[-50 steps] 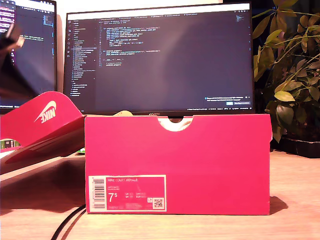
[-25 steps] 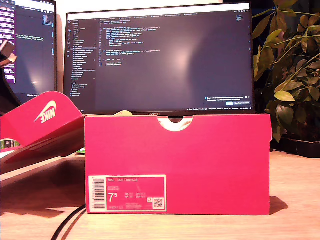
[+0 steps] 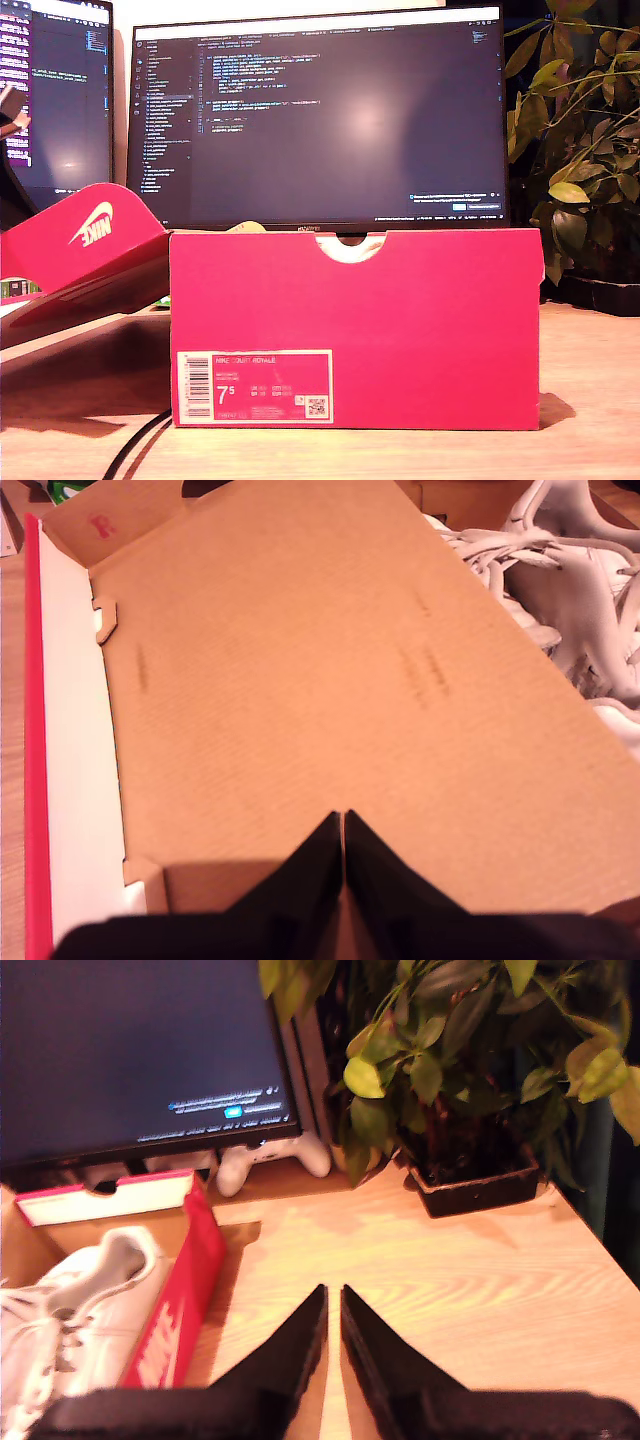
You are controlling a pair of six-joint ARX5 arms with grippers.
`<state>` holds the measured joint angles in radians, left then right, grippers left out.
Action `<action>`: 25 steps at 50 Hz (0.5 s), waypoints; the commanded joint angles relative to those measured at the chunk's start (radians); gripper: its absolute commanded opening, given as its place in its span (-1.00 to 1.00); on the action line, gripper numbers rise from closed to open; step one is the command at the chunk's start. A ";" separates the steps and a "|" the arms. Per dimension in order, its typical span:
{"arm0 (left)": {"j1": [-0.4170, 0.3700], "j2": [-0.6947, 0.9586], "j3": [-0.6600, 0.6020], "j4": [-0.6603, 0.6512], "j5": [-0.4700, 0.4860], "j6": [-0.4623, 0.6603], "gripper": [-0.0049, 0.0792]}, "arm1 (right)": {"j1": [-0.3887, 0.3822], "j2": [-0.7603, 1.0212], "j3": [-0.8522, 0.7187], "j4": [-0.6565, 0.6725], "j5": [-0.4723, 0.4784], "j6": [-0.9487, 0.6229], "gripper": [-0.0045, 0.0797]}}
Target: Pack the white shoes by picking the first shoe and placing it inside the red shoebox, left side, then picking and rotating the second shoe and placing it in the shoebox
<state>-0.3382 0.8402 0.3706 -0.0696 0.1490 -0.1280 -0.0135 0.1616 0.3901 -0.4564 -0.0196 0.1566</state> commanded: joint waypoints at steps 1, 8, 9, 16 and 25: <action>0.002 0.003 -0.024 0.006 0.001 -0.003 -0.93 | -0.009 -0.025 -0.037 0.011 -0.004 0.001 -0.92; 0.002 0.003 -0.024 0.006 0.001 -0.003 -0.93 | -0.009 -0.072 -0.064 0.035 -0.005 0.001 -0.92; 0.002 0.003 -0.024 0.006 0.001 -0.003 -0.93 | -0.009 -0.077 -0.070 0.043 -0.005 0.001 -0.92; 0.002 0.003 -0.024 0.006 0.001 -0.003 -0.93 | -0.009 -0.125 -0.115 0.063 -0.005 0.001 -0.92; 0.002 0.003 -0.024 0.006 0.001 -0.003 -0.93 | -0.009 -0.160 -0.149 0.077 -0.005 0.001 -0.92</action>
<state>-0.3382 0.8402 0.3706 -0.0696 0.1490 -0.1280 -0.0185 0.0090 0.2577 -0.3969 -0.0200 0.1566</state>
